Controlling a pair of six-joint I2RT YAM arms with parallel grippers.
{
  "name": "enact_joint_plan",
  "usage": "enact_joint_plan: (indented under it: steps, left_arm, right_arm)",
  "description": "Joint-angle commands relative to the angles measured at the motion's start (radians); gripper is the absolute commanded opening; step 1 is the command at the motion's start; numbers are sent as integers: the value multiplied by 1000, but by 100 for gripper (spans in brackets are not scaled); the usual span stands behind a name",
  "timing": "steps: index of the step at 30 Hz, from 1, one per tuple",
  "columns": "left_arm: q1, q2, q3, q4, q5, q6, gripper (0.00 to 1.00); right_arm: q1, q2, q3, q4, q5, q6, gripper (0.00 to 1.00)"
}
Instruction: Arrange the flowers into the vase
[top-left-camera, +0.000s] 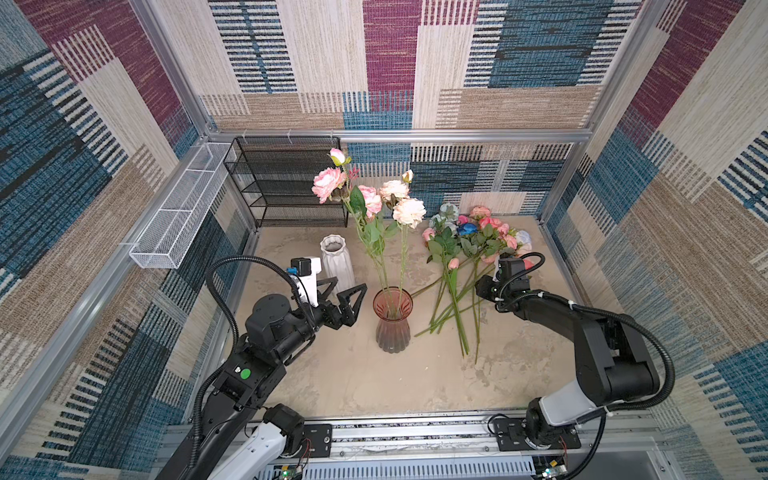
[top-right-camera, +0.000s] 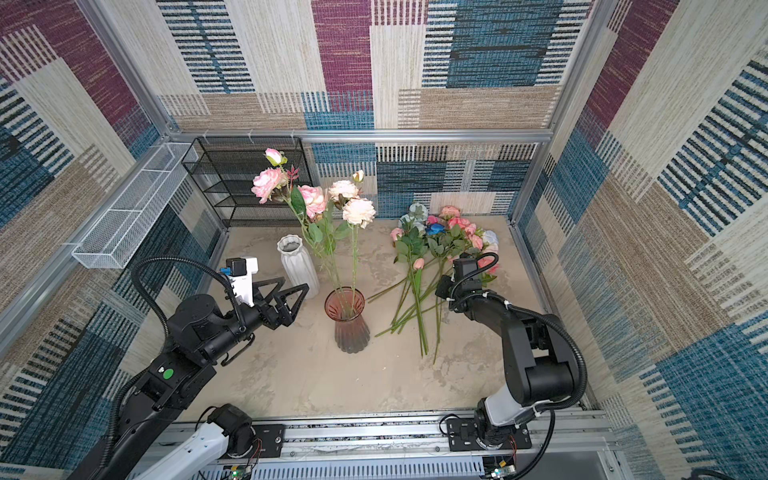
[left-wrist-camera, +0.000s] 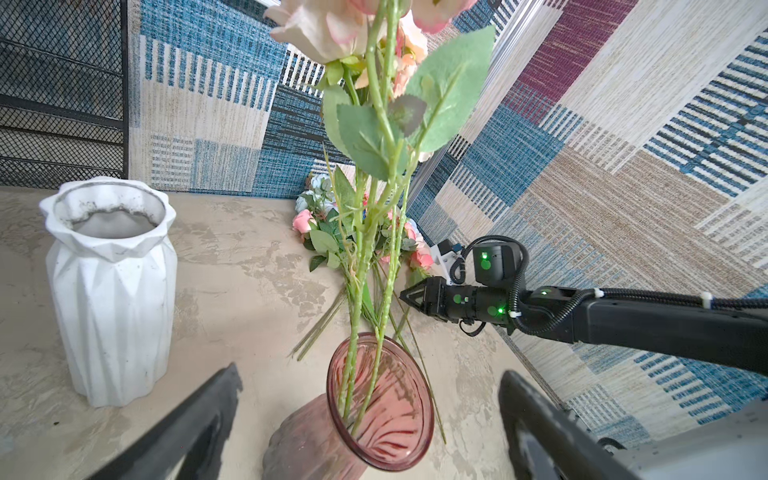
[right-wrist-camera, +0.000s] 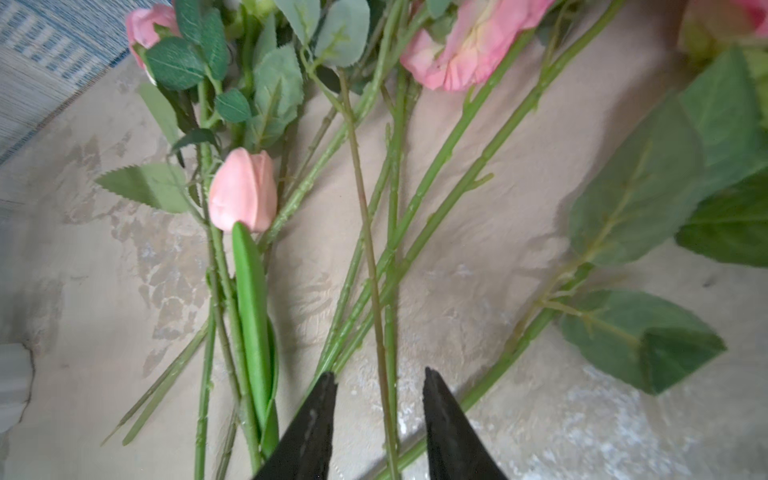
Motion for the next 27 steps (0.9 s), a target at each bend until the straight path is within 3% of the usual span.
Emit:
enact_joint_plan:
  steps: [1, 9, 14, 27]
  left_arm:
    - [0, -4, -2, 5, 5, -1, 99]
    - [0, -2, -3, 8, 1, -2, 99]
    - [0, -4, 6, 8, 8, -9, 99]
    - [0, 20, 61, 10, 63, -19, 99]
  right_arm:
    - [-4, 37, 7, 32, 2, 20, 35]
    - [-6, 52, -23, 63, -32, 28, 13]
    - [-6, -37, -59, 74, -53, 28, 1]
    - [-3, -480, -98, 100, -155, 51, 0]
